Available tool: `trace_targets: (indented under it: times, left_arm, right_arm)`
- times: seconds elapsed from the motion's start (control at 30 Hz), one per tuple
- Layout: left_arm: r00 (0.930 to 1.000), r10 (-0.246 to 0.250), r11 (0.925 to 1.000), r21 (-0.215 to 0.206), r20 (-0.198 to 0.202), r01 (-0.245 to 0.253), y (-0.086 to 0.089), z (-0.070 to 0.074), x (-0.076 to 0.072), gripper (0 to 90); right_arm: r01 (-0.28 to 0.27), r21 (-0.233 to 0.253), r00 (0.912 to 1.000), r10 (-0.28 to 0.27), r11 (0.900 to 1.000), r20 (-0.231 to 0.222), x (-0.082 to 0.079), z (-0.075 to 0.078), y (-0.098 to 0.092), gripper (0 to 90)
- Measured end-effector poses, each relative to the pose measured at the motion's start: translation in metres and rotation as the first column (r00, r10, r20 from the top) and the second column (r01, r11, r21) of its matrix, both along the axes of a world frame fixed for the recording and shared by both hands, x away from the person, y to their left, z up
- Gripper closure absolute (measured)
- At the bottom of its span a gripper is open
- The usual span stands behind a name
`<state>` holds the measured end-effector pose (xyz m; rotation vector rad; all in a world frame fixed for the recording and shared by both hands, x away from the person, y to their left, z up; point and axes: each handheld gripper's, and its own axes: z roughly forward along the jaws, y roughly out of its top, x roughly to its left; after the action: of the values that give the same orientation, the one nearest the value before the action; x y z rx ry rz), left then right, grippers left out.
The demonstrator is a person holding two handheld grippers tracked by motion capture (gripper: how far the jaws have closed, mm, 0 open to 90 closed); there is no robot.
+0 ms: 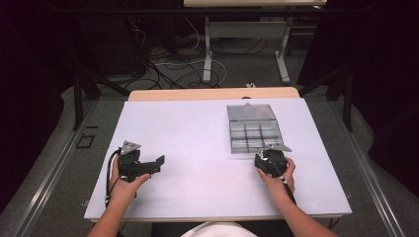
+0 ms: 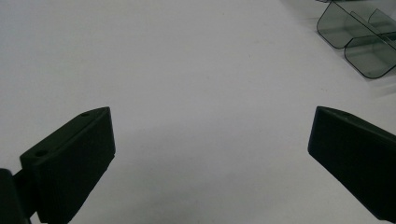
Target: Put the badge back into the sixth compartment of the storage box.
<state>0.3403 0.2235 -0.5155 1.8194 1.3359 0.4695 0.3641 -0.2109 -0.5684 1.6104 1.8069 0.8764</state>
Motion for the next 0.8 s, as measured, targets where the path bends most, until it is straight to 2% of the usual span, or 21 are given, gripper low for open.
trace_targets:
  times: [0.33, 0.4, 0.8]
  left_arm:
    - [1.0, -0.001, 1.0, 0.003, 0.007, 0.001, -0.001, 0.0, 0.0, 1.0]
    - [1.0, -0.005, 0.9999, 0.01, 0.004, 0.005, 0.0, 0.0, 0.0, 1.0]
    - [1.0, -0.002, 1.0, 0.007, 0.005, 0.002, -0.001, 0.0, 0.0, 1.0]
  right_arm:
    - [-0.021, -0.002, 0.9996, 0.021, 1.0, -0.022, -0.005, 0.004, -0.002, 46.5]
    - [-0.031, -0.013, 0.9993, 0.03, 0.999, -0.02, -0.006, 0.005, -0.002, 46.5]
    - [-0.075, -0.006, 0.997, 0.075, 0.997, -0.016, -0.011, 0.016, 0.003, 46.5]
